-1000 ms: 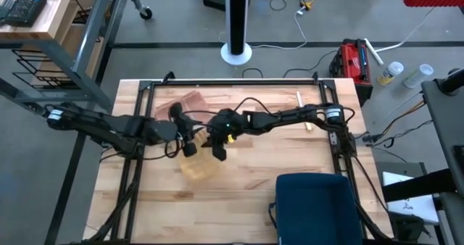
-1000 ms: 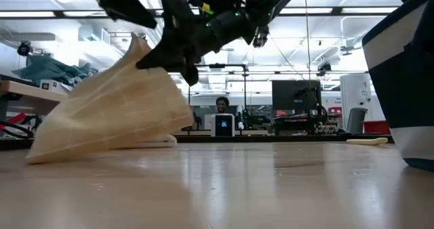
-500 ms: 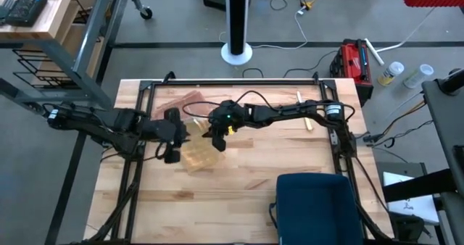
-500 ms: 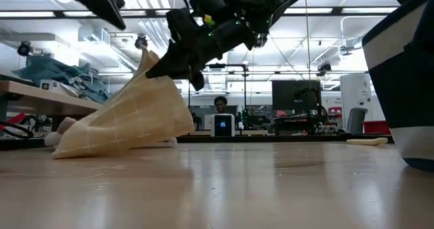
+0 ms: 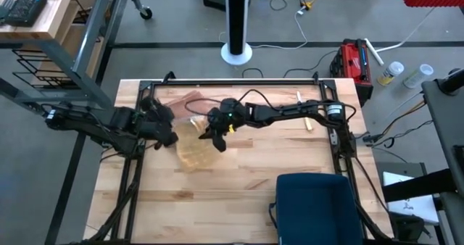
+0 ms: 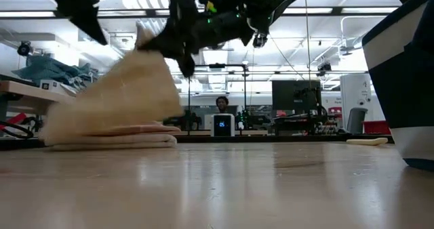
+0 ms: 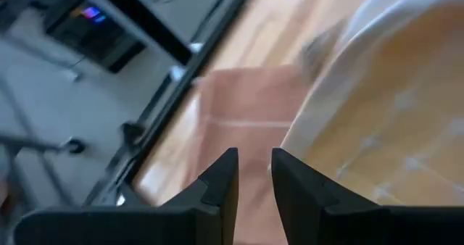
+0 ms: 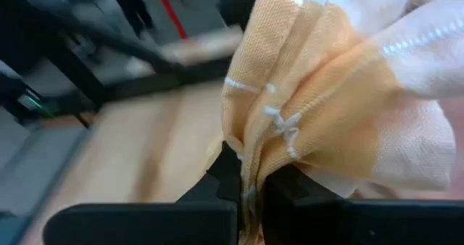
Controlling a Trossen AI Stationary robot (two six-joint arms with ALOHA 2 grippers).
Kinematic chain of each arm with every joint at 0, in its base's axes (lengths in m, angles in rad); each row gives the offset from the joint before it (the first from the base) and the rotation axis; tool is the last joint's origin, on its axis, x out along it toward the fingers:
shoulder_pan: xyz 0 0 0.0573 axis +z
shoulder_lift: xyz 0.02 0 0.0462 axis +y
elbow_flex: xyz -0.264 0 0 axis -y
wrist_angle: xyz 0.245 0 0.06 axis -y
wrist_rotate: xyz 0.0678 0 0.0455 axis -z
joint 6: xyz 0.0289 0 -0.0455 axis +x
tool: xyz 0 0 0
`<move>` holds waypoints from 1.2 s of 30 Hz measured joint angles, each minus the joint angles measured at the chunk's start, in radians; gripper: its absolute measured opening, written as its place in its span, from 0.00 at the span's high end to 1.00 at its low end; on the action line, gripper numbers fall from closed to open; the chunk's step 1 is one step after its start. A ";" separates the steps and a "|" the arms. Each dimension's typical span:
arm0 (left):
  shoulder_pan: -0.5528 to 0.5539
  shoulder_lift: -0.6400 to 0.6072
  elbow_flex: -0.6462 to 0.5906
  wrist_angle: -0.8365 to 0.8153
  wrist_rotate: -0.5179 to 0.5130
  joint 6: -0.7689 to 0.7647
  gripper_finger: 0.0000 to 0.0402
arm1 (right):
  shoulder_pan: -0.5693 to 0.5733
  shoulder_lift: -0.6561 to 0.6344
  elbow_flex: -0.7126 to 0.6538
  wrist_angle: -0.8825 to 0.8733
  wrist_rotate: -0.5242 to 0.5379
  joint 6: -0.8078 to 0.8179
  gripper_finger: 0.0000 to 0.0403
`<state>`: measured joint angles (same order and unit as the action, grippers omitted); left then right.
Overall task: Fold towel
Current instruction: Stack the yellow towel on top of the brown towel
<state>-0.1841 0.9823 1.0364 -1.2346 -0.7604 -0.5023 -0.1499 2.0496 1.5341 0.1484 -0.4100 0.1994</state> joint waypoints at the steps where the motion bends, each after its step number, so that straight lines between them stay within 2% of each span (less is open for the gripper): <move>1: 0.000 -0.008 0.000 -0.032 -0.021 -0.043 0.81 | -0.004 -0.002 0.000 0.038 -0.022 0.020 0.97; 4: -0.001 -0.050 -0.001 -0.120 -0.067 -0.162 0.81 | -0.020 -0.001 0.000 0.133 -0.081 0.096 0.97; 8: -0.001 -0.116 -0.004 -0.149 -0.128 -0.258 0.81 | -0.043 0.008 -0.002 0.274 -0.042 0.191 0.97; 11: -0.001 -0.169 -0.005 -0.155 -0.150 -0.275 0.81 | -0.055 0.012 -0.002 0.323 0.074 0.242 0.97; 14: -0.001 -0.222 -0.005 -0.173 -0.167 -0.268 0.81 | -0.056 0.015 -0.002 0.338 0.247 0.279 0.97; 17: -0.001 -0.276 -0.005 -0.172 -0.238 -0.274 0.81 | -0.056 0.015 -0.002 0.363 0.393 0.324 0.97; 20: 0.000 -0.322 -0.014 -0.160 -0.322 -0.276 0.81 | -0.056 0.034 0.001 0.414 0.488 0.366 0.97; 25: 0.000 -0.378 -0.049 -0.154 -0.399 -0.273 0.81 | -0.058 0.134 0.066 0.497 0.490 0.494 0.97; 31: 0.000 -0.401 -0.085 -0.153 -0.403 -0.266 0.81 | -0.054 0.342 0.302 0.565 0.480 0.540 0.97; 36: 0.000 -0.394 -0.114 -0.097 -0.381 -0.222 0.81 | -0.036 0.453 0.465 0.524 0.480 0.573 0.97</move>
<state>-0.1844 0.5884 0.9222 -1.3313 -1.1414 -0.7238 -0.1863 2.5028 1.9988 0.6720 0.0702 0.7723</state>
